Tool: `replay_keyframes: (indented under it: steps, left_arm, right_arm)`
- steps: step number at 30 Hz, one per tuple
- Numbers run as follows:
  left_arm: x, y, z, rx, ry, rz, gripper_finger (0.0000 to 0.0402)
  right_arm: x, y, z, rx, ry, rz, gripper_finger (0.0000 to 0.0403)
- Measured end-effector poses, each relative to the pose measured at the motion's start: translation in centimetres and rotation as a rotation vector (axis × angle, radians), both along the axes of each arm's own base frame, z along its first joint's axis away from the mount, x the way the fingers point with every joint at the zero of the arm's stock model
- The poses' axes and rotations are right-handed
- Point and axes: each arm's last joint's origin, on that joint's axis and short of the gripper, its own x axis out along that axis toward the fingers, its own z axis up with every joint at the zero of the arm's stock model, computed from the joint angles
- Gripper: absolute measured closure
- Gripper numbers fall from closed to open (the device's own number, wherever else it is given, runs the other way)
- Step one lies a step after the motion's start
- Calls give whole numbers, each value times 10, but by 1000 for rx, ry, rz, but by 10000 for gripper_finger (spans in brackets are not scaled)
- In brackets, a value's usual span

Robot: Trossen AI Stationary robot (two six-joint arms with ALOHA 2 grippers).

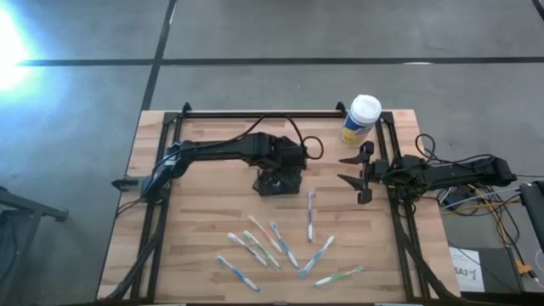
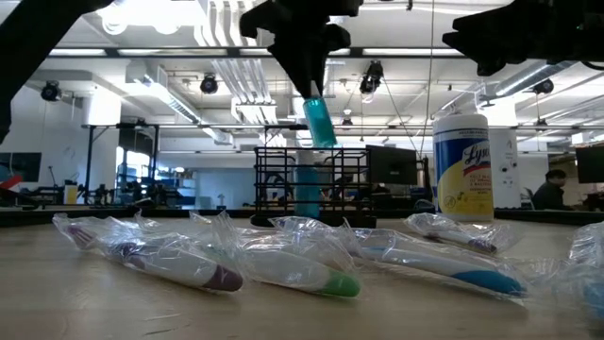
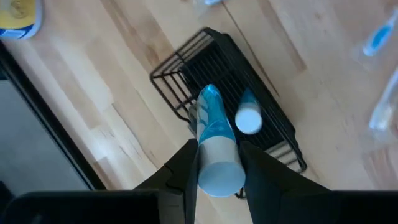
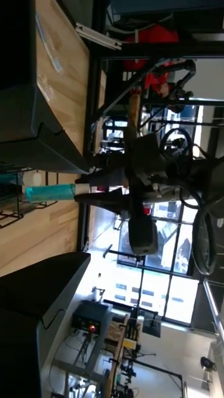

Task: Pick & Place toothbrushing station
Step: Put the blue mouthwash into the black wire organizer

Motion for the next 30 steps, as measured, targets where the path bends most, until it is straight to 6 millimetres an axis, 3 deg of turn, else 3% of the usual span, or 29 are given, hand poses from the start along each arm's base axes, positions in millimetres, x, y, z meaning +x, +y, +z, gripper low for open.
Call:
replay_keyframes:
  steps: [8,30]
  left_arm:
    - [-1,0,-2,42,44,-113,304]
    - [8,-4,-15,20,64,-196,304]
  right_arm:
    - [0,0,0,-3,0,-1,188]
    - [0,0,0,-11,0,-1,188]
